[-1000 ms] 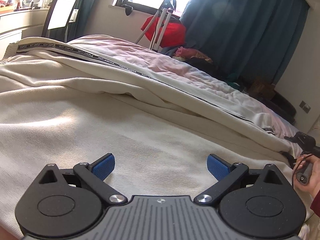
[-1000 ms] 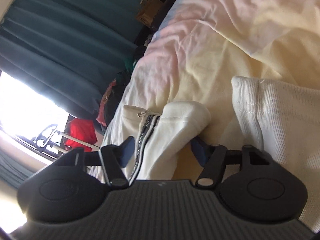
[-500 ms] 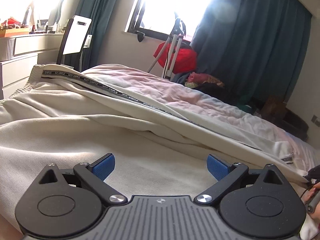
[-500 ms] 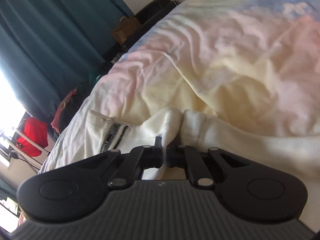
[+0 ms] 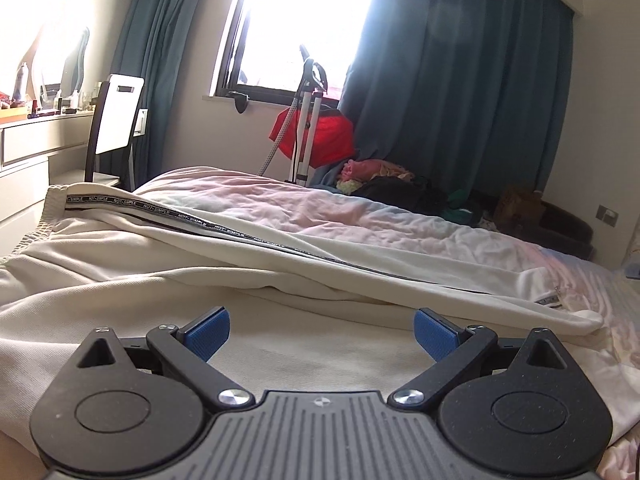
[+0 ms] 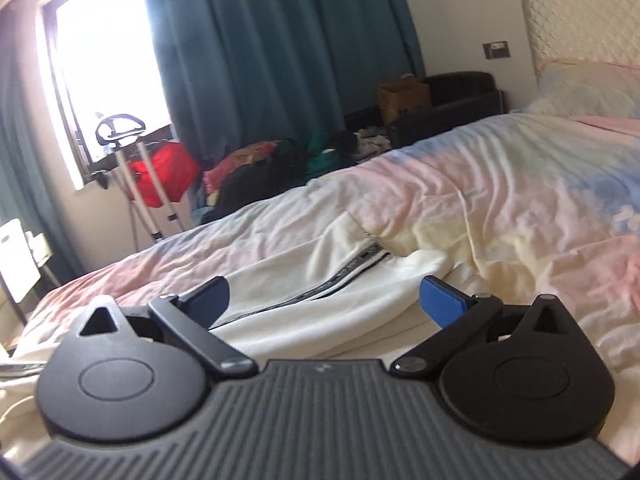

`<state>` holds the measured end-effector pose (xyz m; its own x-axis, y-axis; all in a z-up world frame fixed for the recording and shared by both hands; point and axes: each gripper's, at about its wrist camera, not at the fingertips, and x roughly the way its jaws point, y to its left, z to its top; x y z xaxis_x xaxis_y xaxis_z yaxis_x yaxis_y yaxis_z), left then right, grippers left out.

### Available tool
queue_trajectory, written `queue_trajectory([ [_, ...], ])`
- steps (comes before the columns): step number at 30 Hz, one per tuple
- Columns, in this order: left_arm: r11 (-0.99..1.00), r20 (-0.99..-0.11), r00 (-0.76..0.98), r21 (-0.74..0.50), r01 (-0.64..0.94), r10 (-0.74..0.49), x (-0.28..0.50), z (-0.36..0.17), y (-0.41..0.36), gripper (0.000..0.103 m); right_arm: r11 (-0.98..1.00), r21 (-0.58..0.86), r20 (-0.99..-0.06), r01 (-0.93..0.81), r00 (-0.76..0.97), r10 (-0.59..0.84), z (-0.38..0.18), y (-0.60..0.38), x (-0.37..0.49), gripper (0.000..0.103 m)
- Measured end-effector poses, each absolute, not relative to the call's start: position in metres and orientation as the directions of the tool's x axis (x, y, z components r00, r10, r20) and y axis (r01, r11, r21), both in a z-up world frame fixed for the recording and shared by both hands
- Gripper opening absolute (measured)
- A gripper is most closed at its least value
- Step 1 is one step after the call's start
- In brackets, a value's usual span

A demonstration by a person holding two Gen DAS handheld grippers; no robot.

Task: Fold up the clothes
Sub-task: 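Grasp the ribbed cuff with the left gripper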

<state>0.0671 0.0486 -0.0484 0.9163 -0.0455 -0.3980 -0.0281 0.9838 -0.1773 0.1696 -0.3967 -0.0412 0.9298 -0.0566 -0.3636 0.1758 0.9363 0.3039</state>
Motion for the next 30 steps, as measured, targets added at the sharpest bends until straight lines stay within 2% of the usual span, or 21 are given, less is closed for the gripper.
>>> queue_trajectory([
  [5, 0.972, -0.447, 0.894, -0.217, -0.085, -0.022, 0.05, -0.039, 0.075, 0.1, 0.954, 0.281, -0.36, 0.108, 0.933, 0.0, -0.024, -0.378, 0.136, 0.103],
  [11, 0.938, -0.555, 0.822, -0.199, -0.285, 0.132, 0.025, -0.03, 0.141, 0.1, 0.962, 0.251, -0.374, 0.109, 0.927, -0.008, -0.022, -0.374, 0.135, 0.103],
  [15, 0.817, -0.644, 0.75, -0.345, -0.461, 0.152, 0.004, -0.031, 0.209, 0.1, 0.954, 0.272, -0.397, 0.128, 0.918, -0.01, -0.026, -0.379, 0.136, 0.103],
  [20, 0.528, -0.722, 0.687, -0.554, -0.643, 0.079, -0.016, -0.054, 0.286, 0.098, 0.933, 0.32, -0.41, 0.163, 0.912, -0.019, -0.032, -0.393, 0.132, 0.103],
  [23, 0.388, -0.747, 0.657, -0.578, -0.718, 0.104, -0.025, -0.066, 0.315, 0.09, 0.923, 0.297, -0.409, 0.244, 0.906, -0.108, -0.032, -0.401, 0.129, 0.103],
  [25, 0.344, -0.756, 0.637, -0.564, -0.751, 0.152, -0.029, -0.068, 0.329, 0.09, 0.914, 0.258, -0.372, 0.312, 0.905, -0.204, -0.029, -0.405, 0.123, 0.103],
  [30, 0.28, -0.684, 0.698, -0.642, -0.714, 0.213, -0.04, -0.075, 0.358, 0.091, 0.875, 0.319, -0.323, 0.364, 0.91, -0.26, -0.028, -0.431, 0.114, 0.103],
])
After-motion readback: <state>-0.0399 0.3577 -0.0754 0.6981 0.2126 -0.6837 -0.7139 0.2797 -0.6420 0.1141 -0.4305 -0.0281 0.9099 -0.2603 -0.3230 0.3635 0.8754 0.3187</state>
